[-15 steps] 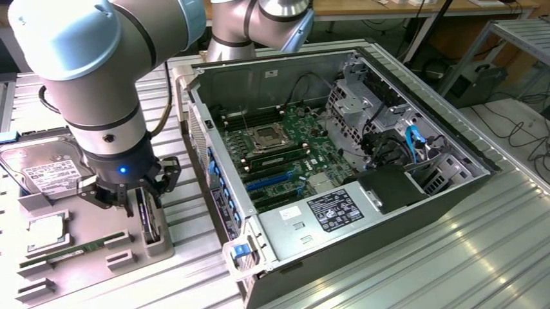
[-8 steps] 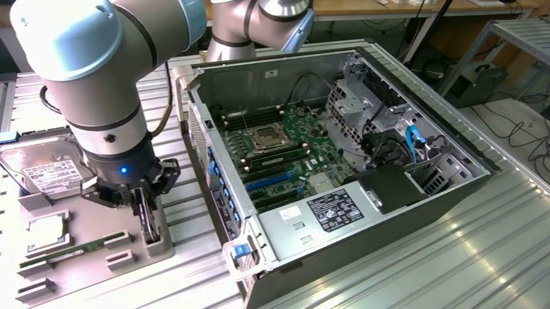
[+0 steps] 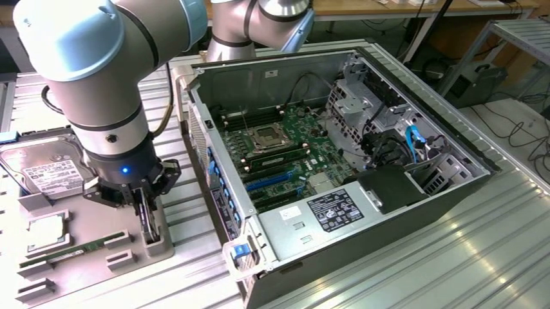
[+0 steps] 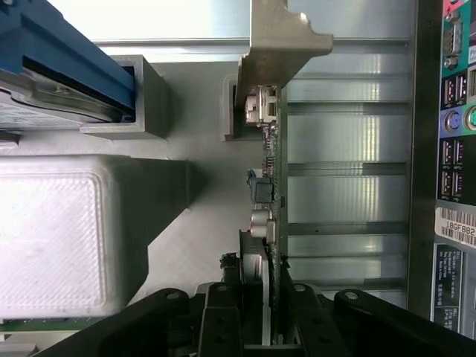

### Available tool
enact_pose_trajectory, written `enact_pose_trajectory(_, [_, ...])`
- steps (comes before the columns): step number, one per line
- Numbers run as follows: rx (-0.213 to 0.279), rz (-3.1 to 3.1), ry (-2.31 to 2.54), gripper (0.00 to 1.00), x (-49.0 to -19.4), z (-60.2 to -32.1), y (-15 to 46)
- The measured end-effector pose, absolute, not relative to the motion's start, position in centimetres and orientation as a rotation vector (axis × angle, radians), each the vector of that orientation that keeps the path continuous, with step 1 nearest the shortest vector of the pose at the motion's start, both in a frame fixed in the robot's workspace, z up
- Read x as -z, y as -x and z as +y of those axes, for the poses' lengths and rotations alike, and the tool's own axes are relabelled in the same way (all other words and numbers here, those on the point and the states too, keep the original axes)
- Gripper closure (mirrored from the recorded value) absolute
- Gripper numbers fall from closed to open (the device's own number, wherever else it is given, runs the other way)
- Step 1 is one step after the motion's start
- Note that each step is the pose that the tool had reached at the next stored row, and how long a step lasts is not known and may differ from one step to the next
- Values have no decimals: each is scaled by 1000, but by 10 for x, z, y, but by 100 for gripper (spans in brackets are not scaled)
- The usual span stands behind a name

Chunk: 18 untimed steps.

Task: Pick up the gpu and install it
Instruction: 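Pick up the gpu and move the gpu toward the slot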

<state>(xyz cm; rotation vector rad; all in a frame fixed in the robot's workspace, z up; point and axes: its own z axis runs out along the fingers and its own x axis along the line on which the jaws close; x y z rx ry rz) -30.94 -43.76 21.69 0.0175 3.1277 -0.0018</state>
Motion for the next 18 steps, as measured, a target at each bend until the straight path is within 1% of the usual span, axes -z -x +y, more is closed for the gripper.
enact_pose_trajectory(18, [2,3128,-18,72,-219,-438,309])
